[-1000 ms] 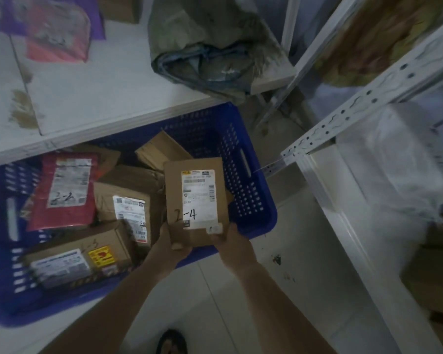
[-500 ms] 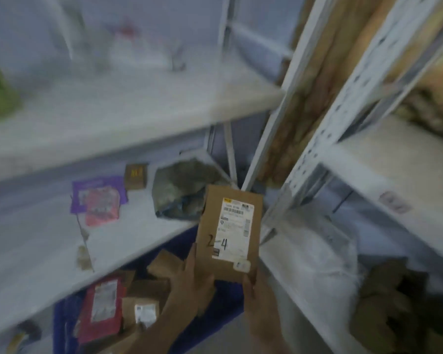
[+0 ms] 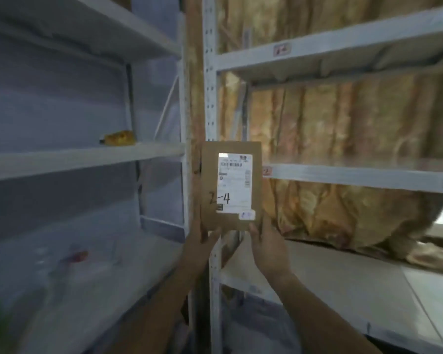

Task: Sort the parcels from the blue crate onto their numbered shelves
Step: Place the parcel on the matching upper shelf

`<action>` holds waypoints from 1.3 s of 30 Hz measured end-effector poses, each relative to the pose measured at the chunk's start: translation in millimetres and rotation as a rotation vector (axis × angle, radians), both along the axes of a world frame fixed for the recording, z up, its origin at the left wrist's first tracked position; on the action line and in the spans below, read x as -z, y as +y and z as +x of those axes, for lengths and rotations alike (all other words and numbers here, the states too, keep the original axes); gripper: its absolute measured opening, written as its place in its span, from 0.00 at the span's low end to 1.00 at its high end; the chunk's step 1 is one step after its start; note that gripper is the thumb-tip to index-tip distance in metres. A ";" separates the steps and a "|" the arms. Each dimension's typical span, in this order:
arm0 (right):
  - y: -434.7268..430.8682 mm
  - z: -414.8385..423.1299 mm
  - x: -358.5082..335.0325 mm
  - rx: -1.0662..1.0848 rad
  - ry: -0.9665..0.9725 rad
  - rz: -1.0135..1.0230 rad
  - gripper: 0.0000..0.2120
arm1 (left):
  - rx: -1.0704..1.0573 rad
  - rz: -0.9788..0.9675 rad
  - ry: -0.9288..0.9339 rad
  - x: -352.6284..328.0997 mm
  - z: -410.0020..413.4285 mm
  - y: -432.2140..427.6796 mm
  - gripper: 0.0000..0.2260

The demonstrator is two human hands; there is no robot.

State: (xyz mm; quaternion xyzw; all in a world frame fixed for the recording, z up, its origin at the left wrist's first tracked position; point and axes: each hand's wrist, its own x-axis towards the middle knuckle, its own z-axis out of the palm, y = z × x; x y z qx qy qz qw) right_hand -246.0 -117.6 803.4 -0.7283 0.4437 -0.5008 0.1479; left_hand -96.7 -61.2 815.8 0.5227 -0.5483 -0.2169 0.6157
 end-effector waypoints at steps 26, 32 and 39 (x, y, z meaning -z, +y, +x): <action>36.5 -289.7 -151.6 0.497 0.046 -0.163 0.10 | 0.560 -0.193 -0.390 -149.5 -260.6 -68.2 0.28; 42.9 -399.5 -156.5 0.611 0.154 -0.122 0.14 | 0.630 -0.188 -0.386 -147.9 -372.8 -78.3 0.26; 44.7 -530.2 -150.8 0.746 0.205 -0.104 0.14 | 0.694 -0.274 -0.403 -149.6 -497.5 -84.8 0.23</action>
